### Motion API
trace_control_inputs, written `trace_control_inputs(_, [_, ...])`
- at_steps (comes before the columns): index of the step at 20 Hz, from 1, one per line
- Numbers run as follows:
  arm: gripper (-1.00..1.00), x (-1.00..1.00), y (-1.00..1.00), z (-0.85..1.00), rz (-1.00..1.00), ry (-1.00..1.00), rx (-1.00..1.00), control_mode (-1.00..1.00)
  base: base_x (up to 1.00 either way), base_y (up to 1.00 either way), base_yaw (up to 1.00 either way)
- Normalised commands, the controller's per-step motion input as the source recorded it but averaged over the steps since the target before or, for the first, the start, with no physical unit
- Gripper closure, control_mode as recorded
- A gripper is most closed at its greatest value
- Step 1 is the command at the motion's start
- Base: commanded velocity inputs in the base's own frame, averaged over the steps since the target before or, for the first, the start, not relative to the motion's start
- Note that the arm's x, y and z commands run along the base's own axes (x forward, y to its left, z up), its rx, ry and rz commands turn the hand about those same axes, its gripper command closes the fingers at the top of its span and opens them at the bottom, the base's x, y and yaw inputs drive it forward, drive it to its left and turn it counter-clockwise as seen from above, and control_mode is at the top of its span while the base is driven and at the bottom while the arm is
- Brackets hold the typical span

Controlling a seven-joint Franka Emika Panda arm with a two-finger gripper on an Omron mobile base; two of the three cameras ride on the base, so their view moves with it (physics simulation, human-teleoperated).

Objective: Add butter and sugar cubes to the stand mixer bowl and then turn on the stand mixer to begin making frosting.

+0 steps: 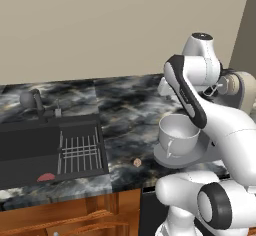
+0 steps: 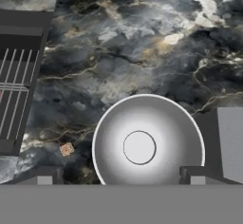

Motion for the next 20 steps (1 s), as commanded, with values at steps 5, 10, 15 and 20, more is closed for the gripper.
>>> trace_control_inputs(5, [-1.00, -0.07, 0.00, 0.00, 0.00, 0.01, 0.00, -1.00, 0.00, 0.00, 0.00])
trace_control_inputs(10, [-1.00, -0.07, 0.23, -0.05, 0.00, 0.05, 0.00, -1.00, 0.00, 0.00, 0.00])
trace_control_inputs(15, [-1.00, -0.13, 0.04, -0.03, 0.00, -0.01, -0.03, -1.00, 0.00, 0.00, 0.00])
trace_control_inputs(20, [-1.00, -0.10, 0.00, 0.00, 0.00, 0.00, 0.00, 1.00, -0.34, -0.29, -0.02])
